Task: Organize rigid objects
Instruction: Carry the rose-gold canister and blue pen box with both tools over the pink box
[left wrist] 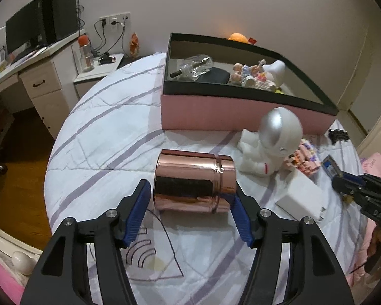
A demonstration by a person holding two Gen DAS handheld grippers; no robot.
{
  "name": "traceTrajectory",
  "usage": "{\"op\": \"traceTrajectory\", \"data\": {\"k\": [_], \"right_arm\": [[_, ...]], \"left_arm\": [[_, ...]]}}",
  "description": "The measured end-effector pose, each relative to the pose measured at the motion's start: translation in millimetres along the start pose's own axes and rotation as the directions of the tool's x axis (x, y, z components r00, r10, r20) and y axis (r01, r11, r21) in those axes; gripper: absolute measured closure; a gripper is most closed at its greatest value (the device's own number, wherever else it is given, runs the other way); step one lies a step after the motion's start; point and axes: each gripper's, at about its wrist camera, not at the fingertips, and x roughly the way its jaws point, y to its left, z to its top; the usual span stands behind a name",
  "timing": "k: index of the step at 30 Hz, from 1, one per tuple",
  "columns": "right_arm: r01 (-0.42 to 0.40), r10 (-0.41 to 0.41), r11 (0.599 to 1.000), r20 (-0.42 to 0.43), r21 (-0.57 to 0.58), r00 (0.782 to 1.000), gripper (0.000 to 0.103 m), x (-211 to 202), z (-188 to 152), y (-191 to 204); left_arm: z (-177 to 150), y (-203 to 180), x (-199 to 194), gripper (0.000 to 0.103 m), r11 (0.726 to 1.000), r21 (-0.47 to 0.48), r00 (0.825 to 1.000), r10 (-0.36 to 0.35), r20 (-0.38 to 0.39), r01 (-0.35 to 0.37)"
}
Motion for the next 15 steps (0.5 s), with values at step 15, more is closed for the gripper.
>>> {"op": "traceTrajectory", "data": {"k": [15], "right_arm": [[0.001,0.003,0.999,0.102,-0.034,0.995,0.082,-18,20,11]], "left_arm": [[10,-19,-35,0.048,0.995,0.096,0.997,0.024,0.079,-0.031]]}}
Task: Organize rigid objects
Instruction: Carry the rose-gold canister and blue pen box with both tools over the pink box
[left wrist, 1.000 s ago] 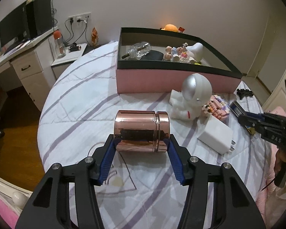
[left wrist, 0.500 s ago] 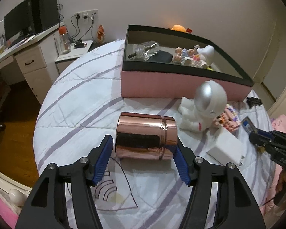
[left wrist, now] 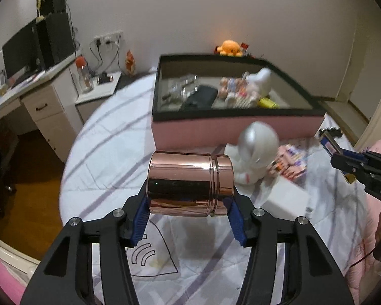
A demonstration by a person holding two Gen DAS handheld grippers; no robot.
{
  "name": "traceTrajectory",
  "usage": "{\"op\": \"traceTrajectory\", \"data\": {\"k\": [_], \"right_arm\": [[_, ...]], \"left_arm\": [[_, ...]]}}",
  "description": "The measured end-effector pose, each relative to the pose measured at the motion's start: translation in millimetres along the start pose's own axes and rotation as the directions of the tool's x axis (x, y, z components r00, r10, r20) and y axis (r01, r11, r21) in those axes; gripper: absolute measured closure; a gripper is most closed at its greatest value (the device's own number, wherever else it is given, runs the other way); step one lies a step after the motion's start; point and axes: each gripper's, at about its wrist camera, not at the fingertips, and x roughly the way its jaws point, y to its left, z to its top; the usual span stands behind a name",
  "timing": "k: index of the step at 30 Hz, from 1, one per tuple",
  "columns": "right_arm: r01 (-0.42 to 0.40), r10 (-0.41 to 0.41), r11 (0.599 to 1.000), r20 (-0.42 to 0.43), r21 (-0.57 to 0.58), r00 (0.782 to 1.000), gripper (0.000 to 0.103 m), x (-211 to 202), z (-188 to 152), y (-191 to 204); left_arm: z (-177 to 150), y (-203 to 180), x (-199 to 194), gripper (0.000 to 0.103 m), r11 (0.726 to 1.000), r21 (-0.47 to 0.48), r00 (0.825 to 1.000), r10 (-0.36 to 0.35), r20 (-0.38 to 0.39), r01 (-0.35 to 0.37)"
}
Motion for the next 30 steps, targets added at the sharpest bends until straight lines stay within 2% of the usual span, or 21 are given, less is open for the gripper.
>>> {"op": "traceTrajectory", "data": {"k": [2,5,9,15,20,24,30], "right_arm": [[-0.014,0.014,1.0,0.014,-0.008,1.0,0.082,-6,7,4],[-0.022,0.024,0.999,0.042,-0.03,0.999,0.082,-15,18,10],[-0.022,0.026,0.998,0.079,-0.054,0.997,0.082,-24,36,15],[-0.015,0.025,0.996,0.113,-0.093,0.993,0.082,-27,70,17],[0.0,0.009,0.996,0.098,-0.094,0.995,0.082,-10,93,6],[0.019,-0.014,0.996,0.057,-0.092,0.998,0.082,15,103,-7],[0.044,-0.046,0.995,-0.024,-0.09,0.999,0.082,56,104,-25]], "left_arm": [[5,-2,-11,0.048,1.0,0.008,1.0,-0.003,0.021,0.003],[15,-5,-25,0.048,0.999,0.012,0.997,-0.049,0.053,0.048],[36,-10,-40,0.048,0.997,0.038,0.993,-0.063,0.099,0.06],[72,-18,-43,0.048,0.993,0.085,0.986,-0.091,0.137,0.08],[102,-19,-22,0.048,0.988,0.108,0.984,-0.123,0.126,0.109],[120,-18,10,0.048,0.987,0.114,0.989,-0.127,0.081,0.118],[125,-19,59,0.048,0.984,0.124,0.992,-0.128,0.003,0.127]]}}
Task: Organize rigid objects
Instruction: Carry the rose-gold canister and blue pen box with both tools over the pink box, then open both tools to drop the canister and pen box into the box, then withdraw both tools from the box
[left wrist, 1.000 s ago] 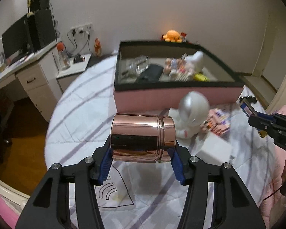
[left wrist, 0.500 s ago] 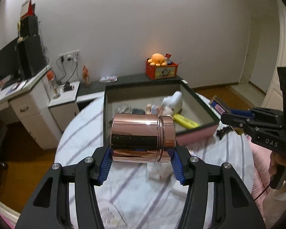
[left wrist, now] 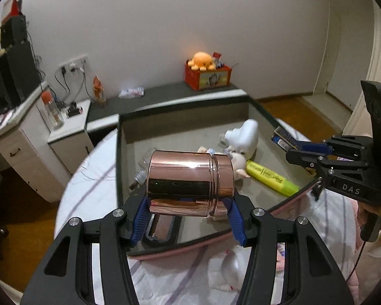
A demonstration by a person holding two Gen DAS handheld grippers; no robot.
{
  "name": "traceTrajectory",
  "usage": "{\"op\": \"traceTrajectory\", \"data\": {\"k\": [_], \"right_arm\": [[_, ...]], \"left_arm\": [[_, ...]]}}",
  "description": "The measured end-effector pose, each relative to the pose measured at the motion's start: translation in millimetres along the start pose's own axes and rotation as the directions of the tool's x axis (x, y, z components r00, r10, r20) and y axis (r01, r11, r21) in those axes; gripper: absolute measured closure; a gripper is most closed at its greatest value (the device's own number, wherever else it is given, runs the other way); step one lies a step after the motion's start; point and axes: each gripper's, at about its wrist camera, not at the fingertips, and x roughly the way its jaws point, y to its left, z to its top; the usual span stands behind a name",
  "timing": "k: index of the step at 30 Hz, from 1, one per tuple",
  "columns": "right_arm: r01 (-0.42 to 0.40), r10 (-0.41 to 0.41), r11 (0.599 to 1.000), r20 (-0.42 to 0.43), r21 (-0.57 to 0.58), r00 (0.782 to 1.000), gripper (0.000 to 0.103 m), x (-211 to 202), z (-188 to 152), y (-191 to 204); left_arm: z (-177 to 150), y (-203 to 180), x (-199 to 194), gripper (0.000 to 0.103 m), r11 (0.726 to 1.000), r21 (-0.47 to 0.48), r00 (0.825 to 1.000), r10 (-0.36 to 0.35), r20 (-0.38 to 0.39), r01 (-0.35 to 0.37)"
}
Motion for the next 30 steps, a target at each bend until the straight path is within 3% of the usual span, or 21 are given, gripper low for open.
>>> {"op": "traceTrajectory", "data": {"k": [7,9,17,20,22,27,30], "right_arm": [[0.029,-0.031,0.999,-0.071,-0.019,0.997,0.082,26,-4,-3],[0.04,-0.041,0.999,-0.082,-0.019,0.996,0.082,29,-7,-5],[0.082,-0.083,0.996,-0.09,-0.019,0.992,0.081,32,-9,-5],[0.081,-0.081,0.997,-0.079,-0.012,0.994,0.066,26,-10,-3],[0.085,-0.085,0.996,-0.061,-0.001,0.995,0.043,20,-9,-3],[0.066,-0.067,0.997,0.016,0.049,0.998,0.035,-17,-11,-1],[0.078,-0.084,0.995,0.087,0.069,0.993,0.022,-49,-16,3]], "left_arm": [[-9,3,31,0.048,1.0,0.002,0.998,0.011,-0.059,-0.011],[-10,5,30,0.048,1.0,-0.016,0.999,-0.009,-0.054,0.008],[-11,0,25,0.044,1.0,0.002,0.998,0.028,-0.059,-0.028],[-14,-1,15,0.029,0.999,-0.007,0.998,0.044,-0.045,-0.044],[-16,1,4,0.024,0.999,-0.02,0.999,0.043,-0.027,-0.044],[-27,-3,-37,0.014,0.995,-0.048,0.994,0.091,0.055,-0.089],[-39,-7,-68,0.004,0.989,-0.094,0.984,0.129,0.124,-0.118]]}}
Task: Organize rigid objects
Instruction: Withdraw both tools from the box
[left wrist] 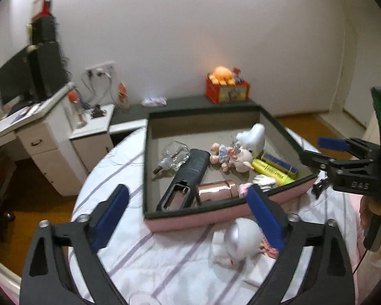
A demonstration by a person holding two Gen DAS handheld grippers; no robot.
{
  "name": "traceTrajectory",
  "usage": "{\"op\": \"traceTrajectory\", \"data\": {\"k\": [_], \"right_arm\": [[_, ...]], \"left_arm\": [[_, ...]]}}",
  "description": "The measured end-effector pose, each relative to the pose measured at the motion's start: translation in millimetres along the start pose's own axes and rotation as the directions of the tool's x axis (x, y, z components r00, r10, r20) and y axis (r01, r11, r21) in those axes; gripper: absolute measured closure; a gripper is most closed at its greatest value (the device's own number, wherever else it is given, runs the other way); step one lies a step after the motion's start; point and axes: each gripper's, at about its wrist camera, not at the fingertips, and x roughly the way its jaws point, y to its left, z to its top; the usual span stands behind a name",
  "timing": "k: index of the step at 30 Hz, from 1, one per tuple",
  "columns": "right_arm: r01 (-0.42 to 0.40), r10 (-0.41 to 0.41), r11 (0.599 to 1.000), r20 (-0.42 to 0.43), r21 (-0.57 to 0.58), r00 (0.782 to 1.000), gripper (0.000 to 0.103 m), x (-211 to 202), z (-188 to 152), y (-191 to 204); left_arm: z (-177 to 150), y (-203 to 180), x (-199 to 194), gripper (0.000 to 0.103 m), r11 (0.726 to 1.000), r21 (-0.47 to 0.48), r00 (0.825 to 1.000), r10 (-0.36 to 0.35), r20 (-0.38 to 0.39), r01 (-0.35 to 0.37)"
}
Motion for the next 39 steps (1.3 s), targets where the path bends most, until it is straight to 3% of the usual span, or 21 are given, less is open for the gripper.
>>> {"op": "traceTrajectory", "data": {"k": [8,12,27,34,39], "right_arm": [[-0.058,0.051,0.998,0.174,0.037,0.983,0.021,-78,-22,13],[-0.082,0.066,0.995,0.218,0.062,0.974,0.019,-94,-38,14],[-0.091,0.055,0.982,0.212,0.163,0.976,0.019,-119,-75,-18],[-0.088,0.056,0.975,0.154,0.206,0.987,0.019,-106,-94,-39],[-0.068,0.047,0.968,0.092,0.24,0.995,0.019,-89,-107,-57]], "left_arm": [[-30,-18,-69,0.0,0.994,-0.043,0.987,0.101,0.124,-0.096],[-40,-31,-79,0.0,0.995,-0.019,0.989,0.104,0.103,-0.103],[-64,-73,-81,0.0,0.994,0.032,0.994,0.101,0.038,-0.103],[-88,-99,-44,0.0,0.997,0.055,0.995,0.059,-0.076,-0.055],[-100,-110,-10,0.0,0.997,0.061,0.986,0.046,-0.158,-0.037]]}}
